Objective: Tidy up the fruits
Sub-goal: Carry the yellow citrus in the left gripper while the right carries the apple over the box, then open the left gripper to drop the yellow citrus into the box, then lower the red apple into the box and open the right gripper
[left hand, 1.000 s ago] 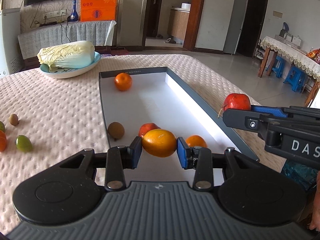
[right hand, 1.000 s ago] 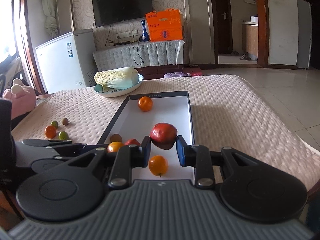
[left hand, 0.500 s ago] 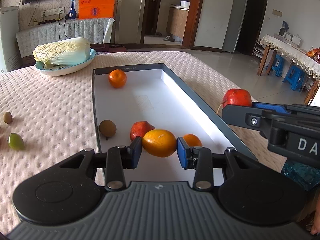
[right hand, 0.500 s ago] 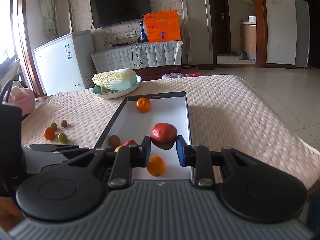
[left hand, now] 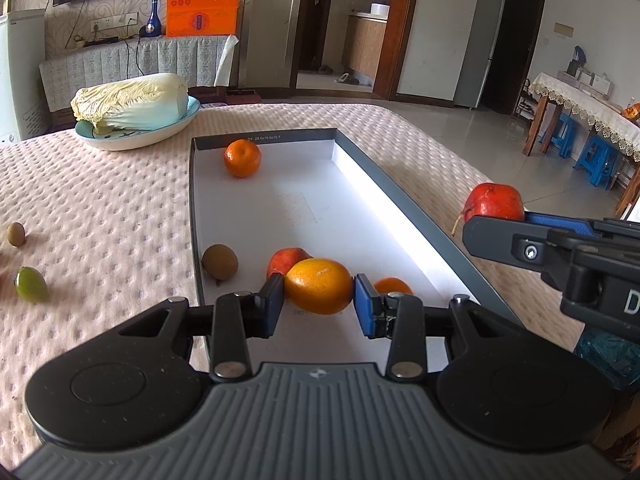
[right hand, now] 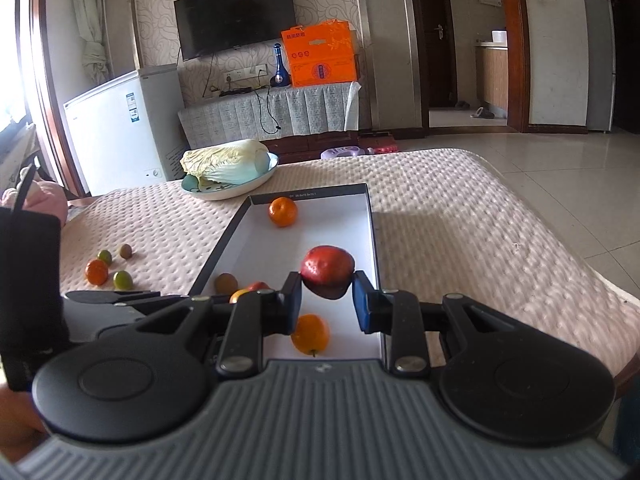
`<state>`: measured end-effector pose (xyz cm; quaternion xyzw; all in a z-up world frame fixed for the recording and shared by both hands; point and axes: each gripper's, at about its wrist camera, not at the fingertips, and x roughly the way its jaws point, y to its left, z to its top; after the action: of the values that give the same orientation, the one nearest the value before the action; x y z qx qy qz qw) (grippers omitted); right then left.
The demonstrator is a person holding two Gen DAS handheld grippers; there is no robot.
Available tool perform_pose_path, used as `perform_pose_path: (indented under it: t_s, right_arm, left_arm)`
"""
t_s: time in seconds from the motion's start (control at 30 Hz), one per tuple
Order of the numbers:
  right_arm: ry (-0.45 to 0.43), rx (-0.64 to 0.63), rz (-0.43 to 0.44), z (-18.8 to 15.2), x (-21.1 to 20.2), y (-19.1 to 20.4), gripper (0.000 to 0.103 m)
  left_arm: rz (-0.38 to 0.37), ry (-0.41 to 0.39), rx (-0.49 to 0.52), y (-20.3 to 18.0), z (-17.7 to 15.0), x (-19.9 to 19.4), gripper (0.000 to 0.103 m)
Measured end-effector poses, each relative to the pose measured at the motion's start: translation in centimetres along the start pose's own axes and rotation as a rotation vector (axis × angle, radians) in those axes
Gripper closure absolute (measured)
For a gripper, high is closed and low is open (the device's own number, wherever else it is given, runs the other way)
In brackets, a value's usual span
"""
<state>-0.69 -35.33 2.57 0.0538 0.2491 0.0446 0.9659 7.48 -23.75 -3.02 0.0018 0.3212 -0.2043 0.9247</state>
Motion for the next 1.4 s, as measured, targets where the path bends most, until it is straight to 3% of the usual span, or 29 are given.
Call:
perform_pose_path:
  t_s: [0.9,0.97,1.03,1.4]
  right_arm:
    - [-0.012,0.023,0.023,0.6,1.5,1.2,0.073]
    - [-0.01,0.03,0.02,0.7,1.7,1.2,0.073]
    - [-0.008,0.034,0.016,0.6,1.9,1.2,0.073]
    - [0.018,0.049,0.004,0.8,3.5,0.9,0.073]
  left_arm:
    - [-0.01,-0.019,-0.018,1.3,0.8,-0.5,0.059]
    - [-0.014,-0.031,-0.018,1.3,0.7,-0.8,0.043]
    - [-0.011,-0.05,-0.01,1.1,0.7,-1.1,0.035]
    - [-0.028,-0.046,0.017,1.9,0.4,-2.8,0.035]
